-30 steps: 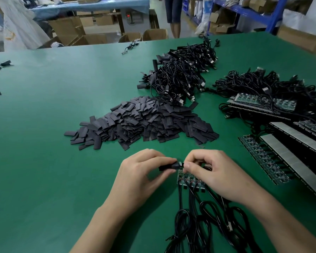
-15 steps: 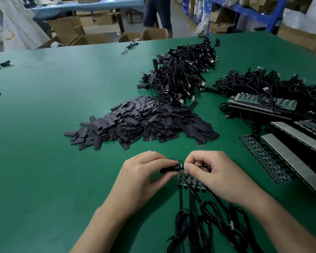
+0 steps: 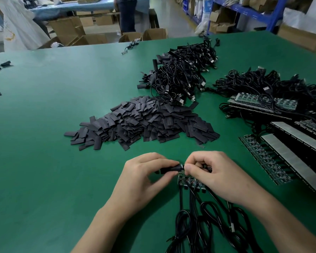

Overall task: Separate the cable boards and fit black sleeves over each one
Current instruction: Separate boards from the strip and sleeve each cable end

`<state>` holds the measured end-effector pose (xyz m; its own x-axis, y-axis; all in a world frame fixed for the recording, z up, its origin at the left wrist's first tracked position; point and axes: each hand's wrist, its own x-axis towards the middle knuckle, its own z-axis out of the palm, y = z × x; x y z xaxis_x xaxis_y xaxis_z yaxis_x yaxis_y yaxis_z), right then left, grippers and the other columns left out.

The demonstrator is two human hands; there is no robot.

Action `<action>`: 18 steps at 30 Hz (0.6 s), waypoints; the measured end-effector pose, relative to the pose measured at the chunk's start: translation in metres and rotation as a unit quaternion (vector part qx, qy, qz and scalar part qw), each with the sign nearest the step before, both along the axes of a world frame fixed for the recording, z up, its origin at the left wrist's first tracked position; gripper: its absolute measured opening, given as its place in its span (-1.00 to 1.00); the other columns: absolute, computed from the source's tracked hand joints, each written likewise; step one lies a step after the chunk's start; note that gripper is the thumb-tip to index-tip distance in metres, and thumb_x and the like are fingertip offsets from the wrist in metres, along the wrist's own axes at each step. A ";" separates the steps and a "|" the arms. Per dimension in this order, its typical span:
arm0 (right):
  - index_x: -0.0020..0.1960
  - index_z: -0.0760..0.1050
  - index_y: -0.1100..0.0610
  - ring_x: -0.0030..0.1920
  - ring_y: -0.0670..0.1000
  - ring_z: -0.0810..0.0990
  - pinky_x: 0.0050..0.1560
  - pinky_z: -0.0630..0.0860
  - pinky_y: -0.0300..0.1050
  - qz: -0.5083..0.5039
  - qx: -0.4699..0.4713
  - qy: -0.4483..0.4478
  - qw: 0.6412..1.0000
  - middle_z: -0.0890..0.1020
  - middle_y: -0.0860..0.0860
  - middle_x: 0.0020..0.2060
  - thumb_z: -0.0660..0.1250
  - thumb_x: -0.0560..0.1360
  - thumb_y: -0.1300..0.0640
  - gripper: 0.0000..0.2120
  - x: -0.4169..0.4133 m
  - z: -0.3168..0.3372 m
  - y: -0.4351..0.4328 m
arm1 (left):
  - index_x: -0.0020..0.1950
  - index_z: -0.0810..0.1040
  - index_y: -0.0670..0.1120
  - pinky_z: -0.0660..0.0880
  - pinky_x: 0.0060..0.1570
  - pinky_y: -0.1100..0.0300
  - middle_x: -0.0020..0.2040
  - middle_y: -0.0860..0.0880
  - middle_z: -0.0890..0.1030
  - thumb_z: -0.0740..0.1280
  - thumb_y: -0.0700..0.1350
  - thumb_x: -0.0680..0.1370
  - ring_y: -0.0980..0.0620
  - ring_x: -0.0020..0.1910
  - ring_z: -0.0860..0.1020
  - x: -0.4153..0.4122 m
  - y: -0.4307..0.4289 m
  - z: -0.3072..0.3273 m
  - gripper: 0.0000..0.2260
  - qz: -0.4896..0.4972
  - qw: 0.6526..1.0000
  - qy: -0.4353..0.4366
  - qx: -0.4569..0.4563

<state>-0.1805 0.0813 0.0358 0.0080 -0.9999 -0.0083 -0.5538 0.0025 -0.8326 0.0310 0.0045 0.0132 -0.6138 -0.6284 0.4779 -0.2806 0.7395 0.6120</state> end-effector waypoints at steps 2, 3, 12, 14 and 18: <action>-0.21 0.59 -0.04 -0.39 -0.10 0.38 -0.34 0.32 -0.21 -0.005 -0.003 0.000 1.000 0.52 0.07 -0.39 0.35 0.60 0.00 -0.79 0.001 -0.001 0.000 | 0.10 0.74 -0.04 0.60 -0.05 0.18 -0.05 0.12 0.69 0.50 -0.05 0.56 0.18 -0.07 0.65 0.000 0.000 0.000 -0.85 0.005 1.000 -0.001 -0.013; -0.21 0.59 -0.03 -0.39 -0.10 0.38 -0.34 0.33 -0.21 -0.005 -0.003 0.000 1.000 0.50 0.05 -0.41 0.35 0.60 0.00 -0.79 0.002 -0.002 -0.001 | 0.09 0.74 -0.05 0.60 -0.06 0.18 -0.06 0.11 0.69 0.49 -0.04 0.56 0.18 -0.08 0.65 -0.001 0.000 0.000 -0.84 0.006 1.000 -0.001 -0.024; -0.13 0.63 -0.07 -0.20 0.19 0.61 -0.13 0.55 0.17 0.007 0.000 -0.034 0.999 0.66 0.06 -0.26 0.33 0.60 -0.06 -0.82 0.004 -0.003 -0.002 | 0.10 0.75 -0.04 0.60 -0.05 0.17 -0.04 0.12 0.69 0.52 -0.04 0.55 0.18 -0.07 0.65 -0.003 0.000 0.002 -0.83 0.018 0.999 0.007 -0.042; -0.10 0.64 -0.09 -0.29 0.09 0.57 -0.20 0.51 0.09 0.005 -0.002 -0.044 0.999 0.66 -0.05 -0.29 0.32 0.57 -0.11 -0.82 0.000 -0.003 -0.002 | 0.13 0.74 -0.04 0.60 -0.01 0.18 -0.02 0.13 0.69 0.52 -0.02 0.53 0.20 -0.03 0.64 -0.002 0.000 0.003 -0.80 0.032 0.999 0.018 -0.026; -0.13 0.65 -0.11 -0.36 -0.15 0.46 -0.22 0.39 -0.12 -0.018 -0.003 -0.084 0.996 0.54 -0.17 -0.43 0.29 0.54 -0.10 -0.81 -0.008 -0.004 -0.004 | 0.15 0.73 -0.03 0.57 -0.02 0.26 -0.03 0.12 0.70 0.54 -0.01 0.47 0.17 -0.08 0.65 0.002 -0.003 0.005 -0.73 0.079 0.995 0.060 0.004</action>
<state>-0.1882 0.0774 0.0322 -0.0262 -0.9996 -0.0042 -0.4062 0.0145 -0.9137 0.0331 0.0013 0.0185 -0.4457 -0.7161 0.5371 -0.3169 0.6874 0.6535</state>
